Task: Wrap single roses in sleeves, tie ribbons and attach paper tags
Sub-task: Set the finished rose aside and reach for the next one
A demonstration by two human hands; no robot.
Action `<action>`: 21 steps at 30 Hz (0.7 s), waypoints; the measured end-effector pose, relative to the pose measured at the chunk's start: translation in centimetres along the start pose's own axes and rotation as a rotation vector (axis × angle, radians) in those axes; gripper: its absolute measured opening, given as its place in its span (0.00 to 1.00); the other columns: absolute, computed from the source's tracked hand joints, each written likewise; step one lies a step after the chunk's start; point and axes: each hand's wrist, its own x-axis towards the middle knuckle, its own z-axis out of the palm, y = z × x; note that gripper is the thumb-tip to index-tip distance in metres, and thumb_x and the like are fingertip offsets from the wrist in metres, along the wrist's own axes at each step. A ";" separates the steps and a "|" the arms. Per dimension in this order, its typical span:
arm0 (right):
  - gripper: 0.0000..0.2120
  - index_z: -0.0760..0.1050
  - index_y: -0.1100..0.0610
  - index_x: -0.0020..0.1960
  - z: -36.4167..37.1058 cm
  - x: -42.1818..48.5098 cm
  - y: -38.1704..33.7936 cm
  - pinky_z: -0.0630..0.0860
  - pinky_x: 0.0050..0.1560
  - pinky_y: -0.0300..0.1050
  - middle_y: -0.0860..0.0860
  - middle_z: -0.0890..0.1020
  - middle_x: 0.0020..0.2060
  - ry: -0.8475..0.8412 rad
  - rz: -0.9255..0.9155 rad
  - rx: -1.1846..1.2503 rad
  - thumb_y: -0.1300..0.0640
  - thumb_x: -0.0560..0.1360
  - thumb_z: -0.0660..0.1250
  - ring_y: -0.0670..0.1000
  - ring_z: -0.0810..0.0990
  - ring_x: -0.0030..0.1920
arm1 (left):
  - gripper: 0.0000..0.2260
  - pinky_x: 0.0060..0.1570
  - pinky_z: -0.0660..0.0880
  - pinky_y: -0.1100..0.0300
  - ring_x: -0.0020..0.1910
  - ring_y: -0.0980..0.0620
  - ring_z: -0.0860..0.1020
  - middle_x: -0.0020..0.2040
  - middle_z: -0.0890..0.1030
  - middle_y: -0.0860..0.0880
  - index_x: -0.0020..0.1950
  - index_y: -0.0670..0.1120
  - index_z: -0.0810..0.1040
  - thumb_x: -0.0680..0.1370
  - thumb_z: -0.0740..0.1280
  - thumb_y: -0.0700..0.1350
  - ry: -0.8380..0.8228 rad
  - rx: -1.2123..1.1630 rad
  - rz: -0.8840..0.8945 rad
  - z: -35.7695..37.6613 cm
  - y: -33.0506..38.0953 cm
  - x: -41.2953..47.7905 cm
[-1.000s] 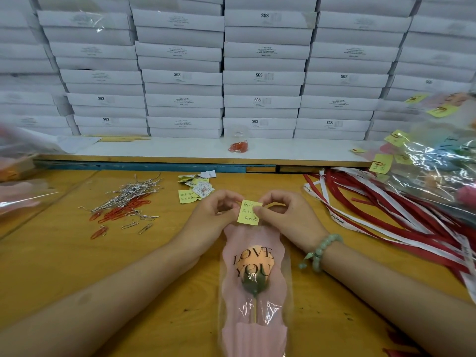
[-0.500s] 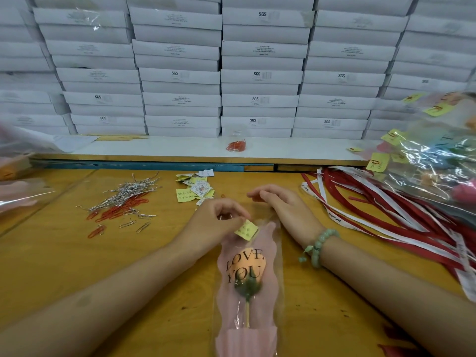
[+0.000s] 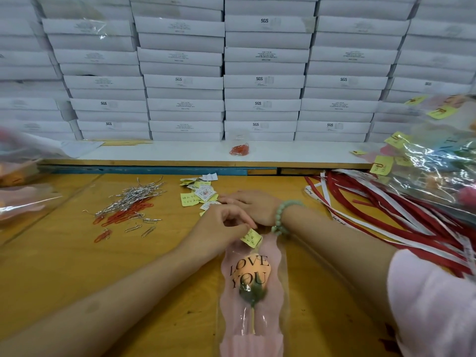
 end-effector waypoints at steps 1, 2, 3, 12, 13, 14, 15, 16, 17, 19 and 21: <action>0.21 0.65 0.50 0.73 0.1 0.2 0.1 0.60 0.70 0.46 0.49 0.69 0.72 0.005 -0.007 -0.064 0.49 0.84 0.46 0.51 0.66 0.70 | 0.08 0.37 0.76 0.67 0.38 0.56 0.81 0.37 0.84 0.52 0.42 0.49 0.85 0.76 0.69 0.38 0.003 0.000 -0.002 0.0 0.0 0.0; 0.20 0.66 0.50 0.73 0.0 0.2 0.2 0.63 0.69 0.46 0.49 0.70 0.71 0.023 -0.012 -0.091 0.49 0.84 0.48 0.51 0.69 0.69 | 0.08 0.36 0.76 0.68 0.37 0.57 0.81 0.37 0.84 0.52 0.42 0.50 0.85 0.76 0.69 0.39 0.008 0.000 -0.001 0.0 -0.1 0.0; 0.19 0.68 0.50 0.71 -0.1 0.1 0.5 0.66 0.67 0.45 0.48 0.73 0.69 0.054 -0.021 -0.096 0.50 0.83 0.50 0.50 0.72 0.66 | 0.07 0.34 0.74 0.69 0.35 0.58 0.80 0.38 0.83 0.51 0.43 0.50 0.85 0.76 0.69 0.39 0.018 0.000 0.002 0.0 -0.1 0.0; 0.10 0.82 0.50 0.54 0.1 -4.4 4.4 0.70 0.53 0.25 0.42 0.83 0.53 0.355 -0.016 0.054 0.58 0.75 0.69 0.39 0.79 0.52 | 0.06 0.36 0.73 0.68 0.37 0.63 0.78 0.37 0.83 0.57 0.45 0.51 0.85 0.77 0.70 0.42 0.049 -0.062 -0.017 -0.1 -0.4 0.3; 0.09 0.83 0.50 0.53 0.2 -5.0 4.6 0.73 0.55 0.30 0.42 0.84 0.51 0.370 -0.014 0.055 0.58 0.74 0.70 0.40 0.79 0.51 | 0.06 0.34 0.72 0.70 0.35 0.64 0.78 0.36 0.82 0.57 0.45 0.50 0.85 0.77 0.69 0.41 0.046 -0.078 -0.016 0.0 -0.4 0.3; 0.08 0.83 0.50 0.51 0.3 -5.4 4.8 0.75 0.55 0.35 0.41 0.83 0.48 0.382 -0.019 0.035 0.58 0.74 0.70 0.41 0.79 0.50 | 0.06 0.33 0.72 0.71 0.35 0.65 0.78 0.36 0.82 0.57 0.46 0.50 0.85 0.77 0.69 0.41 0.043 -0.086 -0.014 0.0 -0.4 0.3; 0.07 0.83 0.50 0.50 0.3 -5.8 4.9 0.75 0.54 0.38 0.41 0.82 0.46 0.393 -0.023 0.008 0.58 0.74 0.70 0.42 0.78 0.48 | 0.06 0.33 0.72 0.71 0.35 0.65 0.78 0.36 0.82 0.57 0.46 0.49 0.84 0.77 0.69 0.41 0.045 -0.084 -0.008 0.0 -0.4 0.3; 0.06 0.83 0.50 0.49 0.2 -6.1 4.8 0.75 0.52 0.40 0.41 0.80 0.45 0.402 -0.018 -0.018 0.58 0.74 0.70 0.42 0.77 0.47 | 0.06 0.34 0.72 0.71 0.35 0.64 0.78 0.37 0.82 0.56 0.46 0.49 0.84 0.77 0.69 0.40 0.048 -0.079 -0.001 0.0 -0.4 0.2; 0.05 0.82 0.49 0.48 0.1 -6.2 4.6 0.75 0.52 0.40 0.42 0.79 0.44 0.406 -0.003 -0.042 0.57 0.74 0.70 0.42 0.76 0.47 | 0.06 0.34 0.72 0.71 0.35 0.63 0.77 0.37 0.82 0.55 0.46 0.49 0.84 0.77 0.69 0.40 0.052 -0.078 0.008 0.0 -0.4 0.2; 0.04 0.79 0.50 0.48 0.0 -6.3 4.2 0.75 0.50 0.39 0.43 0.78 0.45 0.399 0.029 -0.085 0.57 0.75 0.68 0.43 0.75 0.46 | 0.05 0.35 0.72 0.70 0.35 0.62 0.77 0.38 0.83 0.54 0.46 0.49 0.84 0.77 0.70 0.41 0.057 -0.084 0.022 0.0 -0.3 0.2; 0.03 0.77 0.50 0.50 0.0 -6.2 3.9 0.73 0.48 0.38 0.44 0.76 0.45 0.372 0.049 -0.122 0.57 0.77 0.66 0.44 0.74 0.46 | 0.04 0.36 0.73 0.70 0.36 0.61 0.78 0.40 0.84 0.53 0.45 0.50 0.84 0.76 0.71 0.42 0.066 -0.085 0.025 0.0 -0.4 0.2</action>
